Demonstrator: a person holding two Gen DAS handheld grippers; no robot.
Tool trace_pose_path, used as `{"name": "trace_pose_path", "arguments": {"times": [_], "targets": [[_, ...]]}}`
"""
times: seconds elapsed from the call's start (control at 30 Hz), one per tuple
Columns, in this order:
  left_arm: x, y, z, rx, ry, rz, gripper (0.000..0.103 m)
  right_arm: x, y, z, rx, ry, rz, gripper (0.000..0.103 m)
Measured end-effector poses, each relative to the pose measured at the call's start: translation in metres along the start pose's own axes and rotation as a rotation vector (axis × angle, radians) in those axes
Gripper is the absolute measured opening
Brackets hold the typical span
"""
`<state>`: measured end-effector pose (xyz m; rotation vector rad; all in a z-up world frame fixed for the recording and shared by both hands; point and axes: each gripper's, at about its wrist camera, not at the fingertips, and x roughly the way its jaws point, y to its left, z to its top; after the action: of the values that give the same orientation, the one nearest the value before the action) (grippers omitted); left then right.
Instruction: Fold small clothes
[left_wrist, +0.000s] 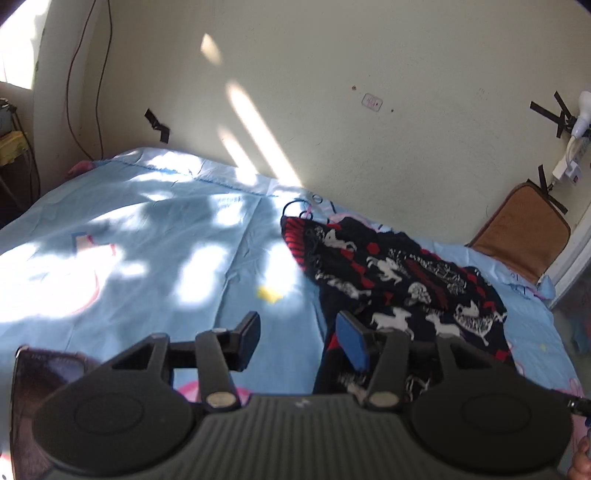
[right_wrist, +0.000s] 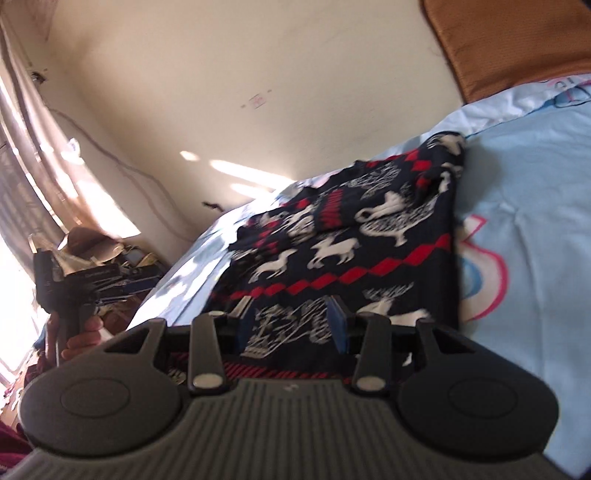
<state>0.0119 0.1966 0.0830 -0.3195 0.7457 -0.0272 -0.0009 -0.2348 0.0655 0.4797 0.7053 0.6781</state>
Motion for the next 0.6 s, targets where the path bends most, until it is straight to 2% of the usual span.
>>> {"name": "trace_pose_path", "arguments": {"times": [0.13, 0.27, 0.37, 0.4, 0.43, 0.47, 0.5, 0.57, 0.6], "targets": [[-0.034, 0.015, -0.053, -0.049, 0.053, 0.021, 0.046, 0.028, 0.05, -0.017, -0.097, 0.118, 0.159, 0.047], [-0.067, 0.026, -0.086, -0.116, 0.003, 0.037, 0.046, 0.067, 0.123, -0.043, -0.314, 0.29, 0.3, 0.059], [-0.088, 0.032, -0.1, -0.144, -0.024, 0.044, 0.046, 0.096, 0.175, -0.075, -0.551, 0.406, 0.309, 0.066], [-0.093, 0.034, -0.104, -0.149, -0.031, 0.046, 0.046, 0.106, 0.189, -0.09, -0.643, 0.426, 0.292, 0.07], [-0.098, 0.034, -0.106, -0.156, -0.039, 0.045, 0.046, 0.115, 0.198, -0.103, -0.73, 0.428, 0.252, 0.068], [-0.101, 0.035, -0.11, -0.163, -0.046, 0.039, 0.046, 0.123, 0.203, -0.112, -0.785, 0.434, 0.204, 0.055], [-0.104, 0.036, -0.111, -0.17, -0.051, 0.029, 0.046, 0.133, 0.203, -0.117, -0.795, 0.442, 0.156, 0.02], [-0.104, 0.037, -0.115, -0.189, -0.055, -0.013, 0.047, 0.136, 0.182, -0.097, -0.587, 0.437, 0.186, 0.014], [-0.103, 0.037, -0.116, -0.197, -0.052, -0.037, 0.048, 0.126, 0.158, -0.079, -0.394, 0.407, 0.249, 0.014]]}}
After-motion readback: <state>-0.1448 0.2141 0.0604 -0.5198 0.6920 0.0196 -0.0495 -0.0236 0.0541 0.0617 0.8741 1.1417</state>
